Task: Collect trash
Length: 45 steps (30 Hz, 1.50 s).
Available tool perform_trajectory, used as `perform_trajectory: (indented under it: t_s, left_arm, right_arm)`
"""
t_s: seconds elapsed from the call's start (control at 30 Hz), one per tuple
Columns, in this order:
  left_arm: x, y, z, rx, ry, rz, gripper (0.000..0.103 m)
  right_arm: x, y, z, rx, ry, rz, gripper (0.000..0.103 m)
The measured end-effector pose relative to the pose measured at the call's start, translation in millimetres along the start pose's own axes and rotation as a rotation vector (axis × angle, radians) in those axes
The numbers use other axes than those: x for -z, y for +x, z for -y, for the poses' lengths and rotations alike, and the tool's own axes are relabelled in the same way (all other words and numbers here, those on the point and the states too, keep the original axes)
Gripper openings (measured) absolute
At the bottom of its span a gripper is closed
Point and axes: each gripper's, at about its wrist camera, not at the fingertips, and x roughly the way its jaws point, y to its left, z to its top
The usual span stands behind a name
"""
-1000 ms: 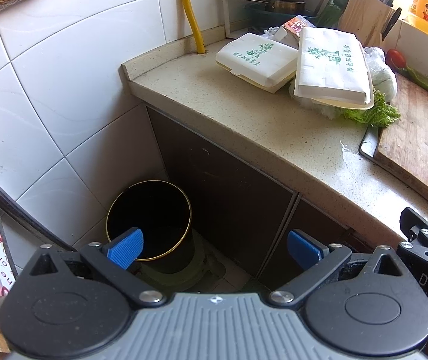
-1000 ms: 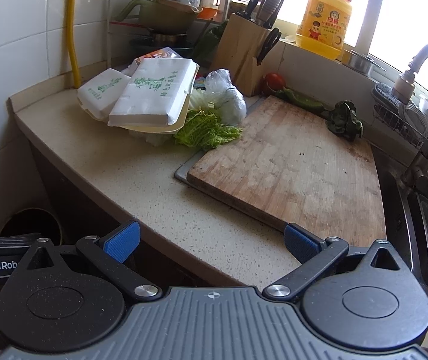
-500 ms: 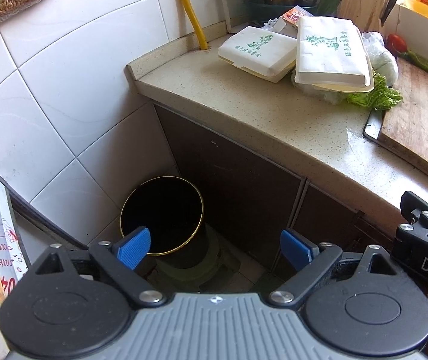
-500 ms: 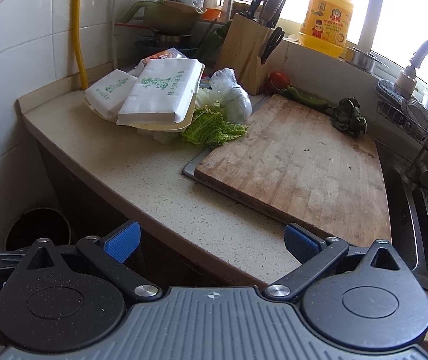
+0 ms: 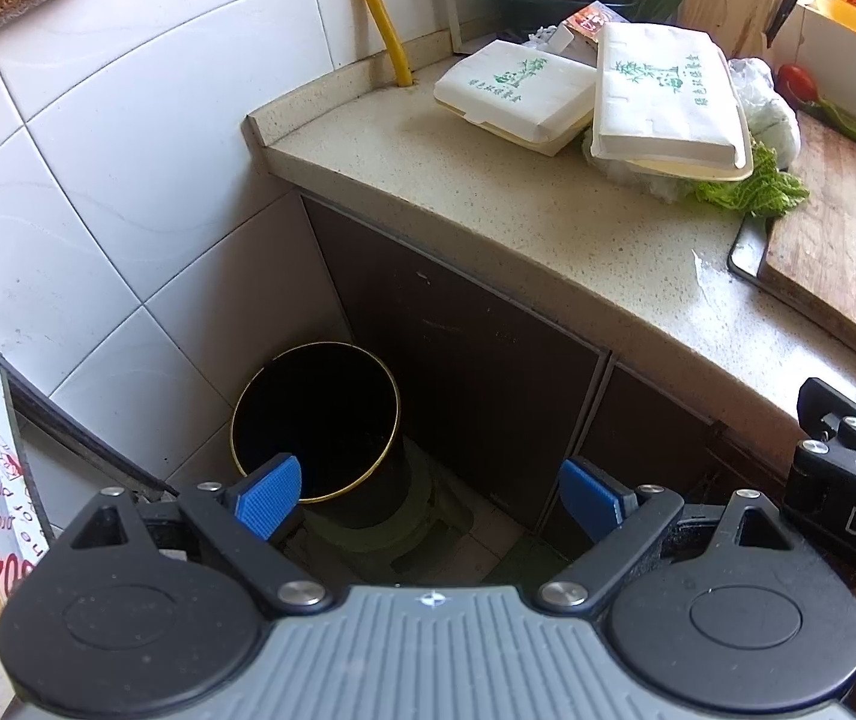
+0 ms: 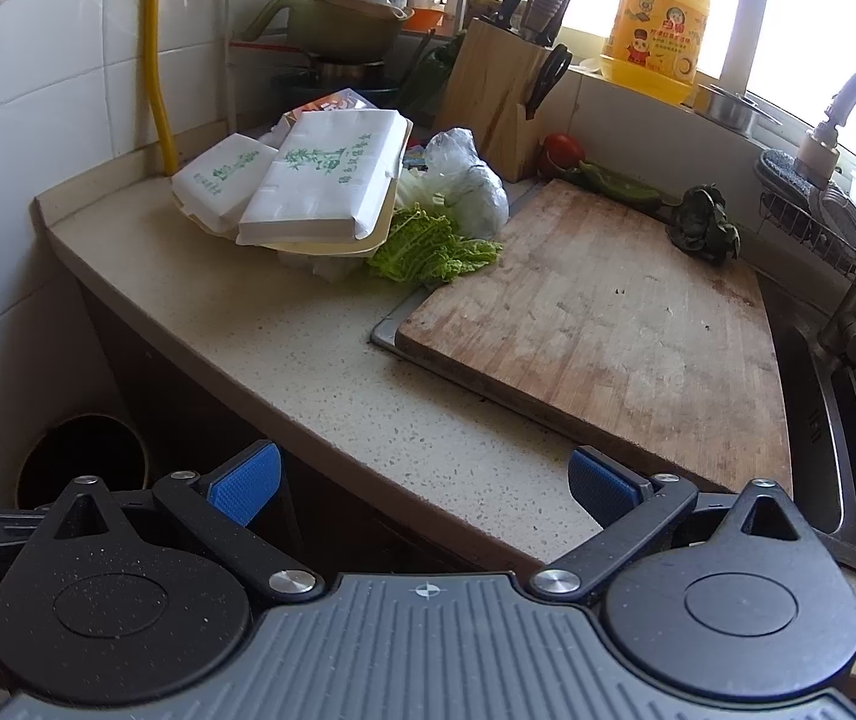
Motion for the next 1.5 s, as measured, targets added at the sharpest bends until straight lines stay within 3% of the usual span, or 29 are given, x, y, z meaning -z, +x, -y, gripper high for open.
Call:
perform_trajectory:
  t_s: [0.1, 0.2, 0.3, 0.43, 0.67, 0.9, 1.0, 1.1, 1.13, 1.17, 1.27, 1.37, 1.4, 1.47, 1.5]
  left_arm:
    - [-4.0, 3.8, 0.7, -0.008, -0.008, 0.014, 0.090]
    - [-10.5, 8.0, 5.7, 0.052, 0.026, -0.014, 0.092]
    - [-19.0, 14.4, 14.9, 0.013, 0.066, -0.035, 0.092]
    - [-31.3, 26.3, 16.6, 0.044, 0.012, -0.029, 0.092]
    - [-53.4, 43.2, 33.1, 0.152, -0.024, 0.023, 0.091]
    - [-90.7, 50.6, 40.4, 0.161, -0.062, 0.093, 0.091]
    - [-118.4, 42.8, 32.2, 0.101, -0.071, 0.193, 0.091]
    - [-151.1, 13.3, 16.9, 0.041, -0.088, 0.372, 0.091]
    - [-160.6, 1.0, 11.7, 0.016, -0.102, 0.442, 0.093]
    - [-167.3, -7.8, 6.2, 0.004, -0.122, 0.497, 0.101]
    - [-156.0, -1.1, -13.1, 0.054, -0.215, 0.613, 0.102]
    - [-145.1, 53.4, -22.0, 0.152, -0.287, 0.351, 0.096]
    - [-144.5, 64.6, -21.4, 0.164, -0.281, 0.316, 0.094]
    - [-145.9, 73.7, -18.0, 0.138, -0.264, 0.337, 0.094]
    - [-150.2, 76.2, -17.3, 0.145, -0.246, 0.346, 0.094]
  right_arm:
    - [-3.6, 4.4, 0.7, -0.008, -0.004, 0.000, 0.103]
    - [-9.4, 11.7, 0.6, -0.026, -0.010, 0.003, 0.103]
    - [-18.0, 20.9, -2.4, -0.074, -0.017, 0.001, 0.103]
    - [-29.4, 30.8, -8.6, -0.097, -0.071, 0.016, 0.103]
    - [-52.7, 54.6, 6.8, -0.121, -0.072, 0.024, 0.103]
    - [-75.7, 77.1, 31.6, -0.158, -0.067, 0.061, 0.103]
    - [-92.8, 84.2, 41.3, -0.174, -0.070, 0.088, 0.100]
    - [-119.1, 83.9, 52.9, -0.188, -0.073, 0.156, 0.100]
    - [-130.4, 81.7, 56.4, -0.198, -0.076, 0.184, 0.100]
    - [-143.3, 77.7, 59.5, -0.207, -0.084, 0.221, 0.100]
    - [-181.3, 56.2, 65.9, -0.232, -0.112, 0.385, 0.103]
    - [-180.5, 58.0, 78.7, -0.308, -0.090, 0.484, 0.103]
    - [-169.7, 76.2, 82.6, -0.317, -0.053, 0.419, 0.103]
    - [-159.8, 121.9, 78.8, -0.271, -0.023, 0.108, 0.102]
    - [-155.2, 140.4, 76.3, -0.259, -0.022, -0.001, 0.100]
